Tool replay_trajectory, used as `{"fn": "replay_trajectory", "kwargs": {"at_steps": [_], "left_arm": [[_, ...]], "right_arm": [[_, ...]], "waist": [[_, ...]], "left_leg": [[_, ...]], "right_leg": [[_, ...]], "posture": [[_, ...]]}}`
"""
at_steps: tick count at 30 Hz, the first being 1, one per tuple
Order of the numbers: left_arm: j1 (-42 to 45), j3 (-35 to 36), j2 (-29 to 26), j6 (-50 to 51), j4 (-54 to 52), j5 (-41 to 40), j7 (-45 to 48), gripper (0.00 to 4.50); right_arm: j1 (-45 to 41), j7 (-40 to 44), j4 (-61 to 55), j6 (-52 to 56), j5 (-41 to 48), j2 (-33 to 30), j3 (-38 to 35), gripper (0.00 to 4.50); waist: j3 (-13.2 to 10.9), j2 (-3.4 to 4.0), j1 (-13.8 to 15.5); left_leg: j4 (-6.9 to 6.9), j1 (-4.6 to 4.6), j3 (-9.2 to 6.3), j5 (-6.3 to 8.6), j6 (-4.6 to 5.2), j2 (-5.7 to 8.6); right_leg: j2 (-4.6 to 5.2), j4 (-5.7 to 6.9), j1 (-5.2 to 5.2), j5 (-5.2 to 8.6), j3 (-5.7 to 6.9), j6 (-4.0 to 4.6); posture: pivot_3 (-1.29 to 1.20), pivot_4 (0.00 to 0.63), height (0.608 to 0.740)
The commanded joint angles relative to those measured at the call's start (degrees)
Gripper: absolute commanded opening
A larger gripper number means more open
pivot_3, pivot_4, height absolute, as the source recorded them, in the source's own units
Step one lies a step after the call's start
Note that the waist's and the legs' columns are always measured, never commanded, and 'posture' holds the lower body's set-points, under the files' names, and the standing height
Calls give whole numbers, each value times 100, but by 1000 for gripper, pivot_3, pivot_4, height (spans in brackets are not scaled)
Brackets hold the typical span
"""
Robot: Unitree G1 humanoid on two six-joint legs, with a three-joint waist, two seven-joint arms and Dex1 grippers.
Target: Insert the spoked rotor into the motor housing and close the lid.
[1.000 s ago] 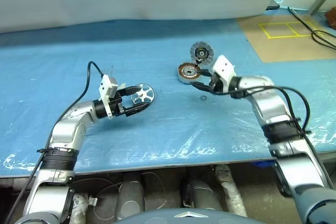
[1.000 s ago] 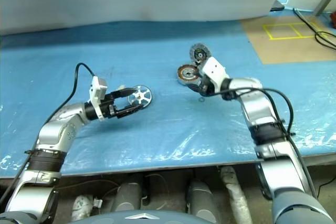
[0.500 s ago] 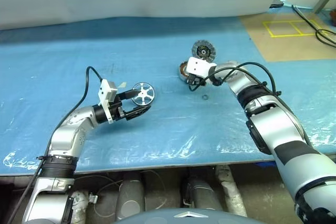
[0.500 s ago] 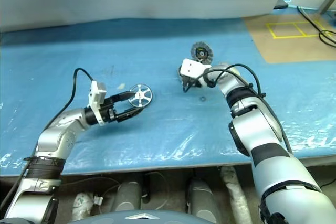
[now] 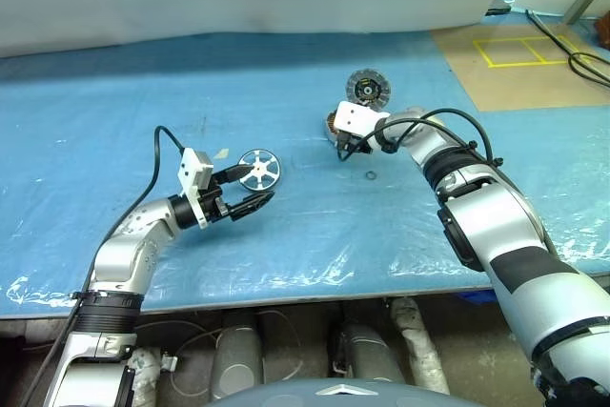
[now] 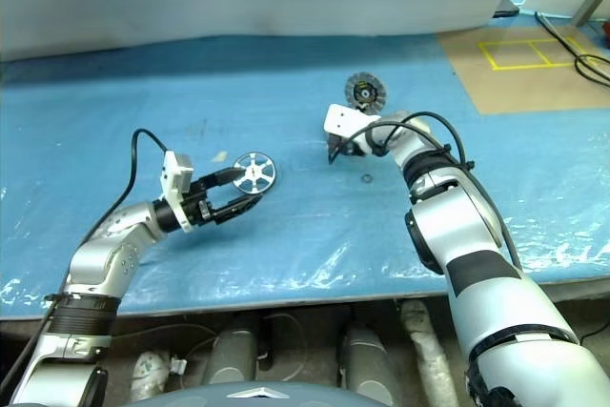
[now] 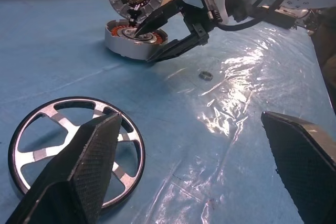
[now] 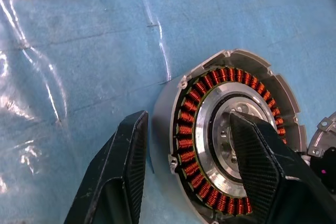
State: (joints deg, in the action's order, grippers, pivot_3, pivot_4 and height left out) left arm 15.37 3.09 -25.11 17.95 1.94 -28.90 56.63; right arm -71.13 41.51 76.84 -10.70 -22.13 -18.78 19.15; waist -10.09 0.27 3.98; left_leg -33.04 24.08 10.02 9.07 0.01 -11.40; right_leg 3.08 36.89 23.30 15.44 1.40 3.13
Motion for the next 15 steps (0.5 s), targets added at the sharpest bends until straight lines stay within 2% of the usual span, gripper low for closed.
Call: {"fn": "replay_trajectory", "kwargs": {"at_steps": [1, 4, 15], "left_arm": [[60, 87, 4, -105, -180, -58, -26, 4500], [70, 94, -3, -144, -146, -26, -28, 4500], [20, 55, -19, -193, -120, 11, -13, 4500]], "right_arm": [[-111, 224, 48, 281, 105, -44, -188, 2567], [-97, 637, 30, 395, 179, -44, -300, 2567], [-279, 429, -49, 357, 298, -124, -715, 2567]], "waist": [[0, 0, 10], [0, 0, 6], [-1, 1, -3]], "left_leg": [[0, 0, 0, 0, 0, 0], [-2, -2, 0, 0, 0, 1], [-3, -5, 0, 0, 0, -3]], "right_leg": [[0, 0, -1, 0, 0, 0], [1, 0, -4, 0, 0, 0], [-1, 4, -3, 0, 0, 0]], "posture": [[0, 150, 740], [0, 150, 740], [0, 150, 740]]}}
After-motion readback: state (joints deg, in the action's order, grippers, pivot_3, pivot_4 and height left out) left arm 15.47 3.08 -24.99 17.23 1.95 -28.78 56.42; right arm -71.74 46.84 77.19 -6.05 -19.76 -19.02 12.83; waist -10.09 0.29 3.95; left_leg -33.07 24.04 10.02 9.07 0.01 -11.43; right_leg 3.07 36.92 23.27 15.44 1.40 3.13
